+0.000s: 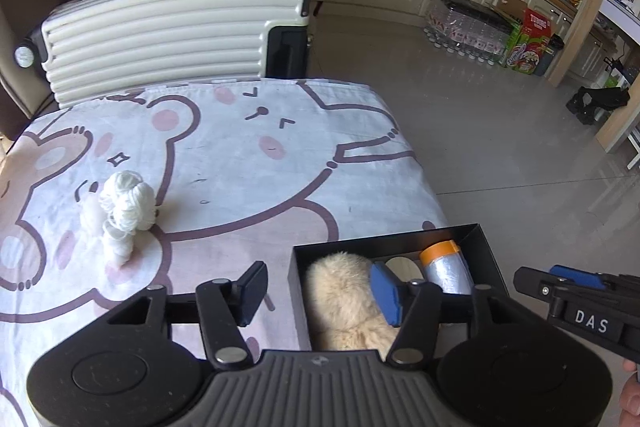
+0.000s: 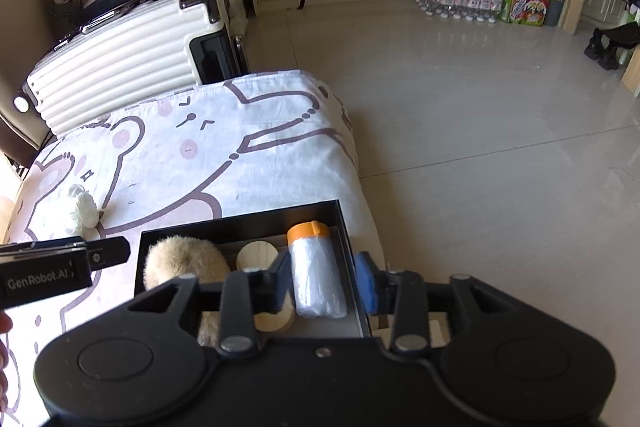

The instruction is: Organize objects

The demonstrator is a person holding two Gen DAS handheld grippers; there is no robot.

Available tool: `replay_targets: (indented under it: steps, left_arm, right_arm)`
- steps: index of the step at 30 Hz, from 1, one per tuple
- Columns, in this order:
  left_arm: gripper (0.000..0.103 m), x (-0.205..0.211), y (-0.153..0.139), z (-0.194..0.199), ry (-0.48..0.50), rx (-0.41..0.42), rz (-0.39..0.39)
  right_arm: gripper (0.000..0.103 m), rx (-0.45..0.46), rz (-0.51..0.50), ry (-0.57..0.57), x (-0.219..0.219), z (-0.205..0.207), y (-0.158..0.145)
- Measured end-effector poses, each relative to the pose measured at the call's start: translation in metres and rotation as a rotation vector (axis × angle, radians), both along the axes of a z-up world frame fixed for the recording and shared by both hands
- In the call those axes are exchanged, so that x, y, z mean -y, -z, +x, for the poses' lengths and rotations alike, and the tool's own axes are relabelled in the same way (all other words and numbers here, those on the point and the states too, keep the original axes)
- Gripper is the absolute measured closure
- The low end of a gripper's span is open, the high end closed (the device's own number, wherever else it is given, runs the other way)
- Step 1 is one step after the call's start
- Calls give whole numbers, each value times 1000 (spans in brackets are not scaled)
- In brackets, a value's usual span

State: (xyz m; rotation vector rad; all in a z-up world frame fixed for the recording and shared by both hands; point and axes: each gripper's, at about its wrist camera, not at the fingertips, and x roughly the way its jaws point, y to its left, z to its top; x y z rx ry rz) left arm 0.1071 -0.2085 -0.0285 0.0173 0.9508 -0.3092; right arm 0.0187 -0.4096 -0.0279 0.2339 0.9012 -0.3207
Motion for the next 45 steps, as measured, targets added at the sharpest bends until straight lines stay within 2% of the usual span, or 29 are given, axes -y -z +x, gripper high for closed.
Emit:
replay_targets:
  steps: [2,4,7,14,22,29,34,38,45]
  left_arm:
    - [34,-2,-2,-4,-8,3,11]
    - [30,-3,-3,-8,-12,3,26]
    - [25,-3,-5,-15,-8,9,45]
    - [13,-10,-10,-26,-25,14,64]
    - [3,-16,-12,-34,-35,15,83]
    - [0,-20,-15,-42,-41,14,89]
    - [0,-21,-18,-49,-27,22,91]
    - [0,-23,-18,-53,-20,28,96]
    - [0,-28,-18,-53,-20,34,100]
  right_arm:
    - [58,7,-10,-1,-2,-5,-4]
    - [49,13,-11,2,-3,-10,-7]
    - [44,14,-26,-2,-6,-17,-12]
    - [36,16,-39,3,-9,-30,-18]
    - [30,24,-70,4,-14,-41,-24]
    - [20,28,-111,-5,-18,-52,-29]
    - [4,24,-126,6,-18,-58,-29]
    - [0,18,-129,21,-17,-61,-28]
    - [0,13,-125,49,-13,-62,-26]
